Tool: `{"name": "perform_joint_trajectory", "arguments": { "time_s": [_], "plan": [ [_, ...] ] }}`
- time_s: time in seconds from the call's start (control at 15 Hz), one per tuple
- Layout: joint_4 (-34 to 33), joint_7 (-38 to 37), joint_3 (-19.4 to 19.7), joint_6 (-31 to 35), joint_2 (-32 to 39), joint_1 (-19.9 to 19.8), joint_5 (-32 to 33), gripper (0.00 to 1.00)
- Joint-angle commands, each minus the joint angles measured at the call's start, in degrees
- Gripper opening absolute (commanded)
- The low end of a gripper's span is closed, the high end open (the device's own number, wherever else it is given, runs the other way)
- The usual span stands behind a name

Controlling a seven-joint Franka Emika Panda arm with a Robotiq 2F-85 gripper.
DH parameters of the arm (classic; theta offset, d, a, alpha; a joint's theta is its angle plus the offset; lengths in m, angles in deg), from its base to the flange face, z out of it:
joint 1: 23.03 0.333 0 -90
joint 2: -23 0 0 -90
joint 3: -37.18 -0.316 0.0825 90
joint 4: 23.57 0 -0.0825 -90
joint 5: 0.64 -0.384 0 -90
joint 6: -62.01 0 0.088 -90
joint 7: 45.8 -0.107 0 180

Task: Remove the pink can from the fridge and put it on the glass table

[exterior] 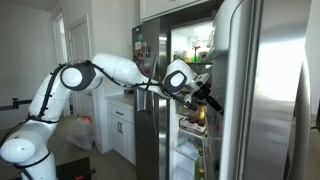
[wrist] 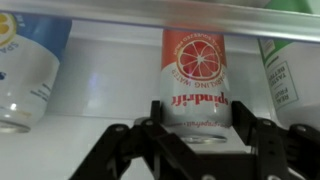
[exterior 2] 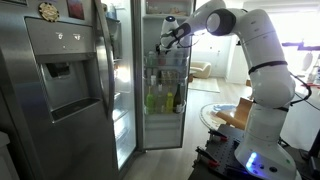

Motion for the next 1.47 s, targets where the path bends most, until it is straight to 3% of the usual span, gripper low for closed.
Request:
{"name": "perform_joint_trajectory", "arguments": {
  "time_s": [0.0,0.8,1.4],
  "plan": [
    [-0.64,-1.86,1.28,0.9,0.21,0.93,1.59,0.45],
    [4.37,-2.09,1.85,5.53,-5.25,3.73,2.65,0.45],
    [13.27,-6.06,5.49,7.42,-13.84,6.93,7.16,0.45]
  ]
}}
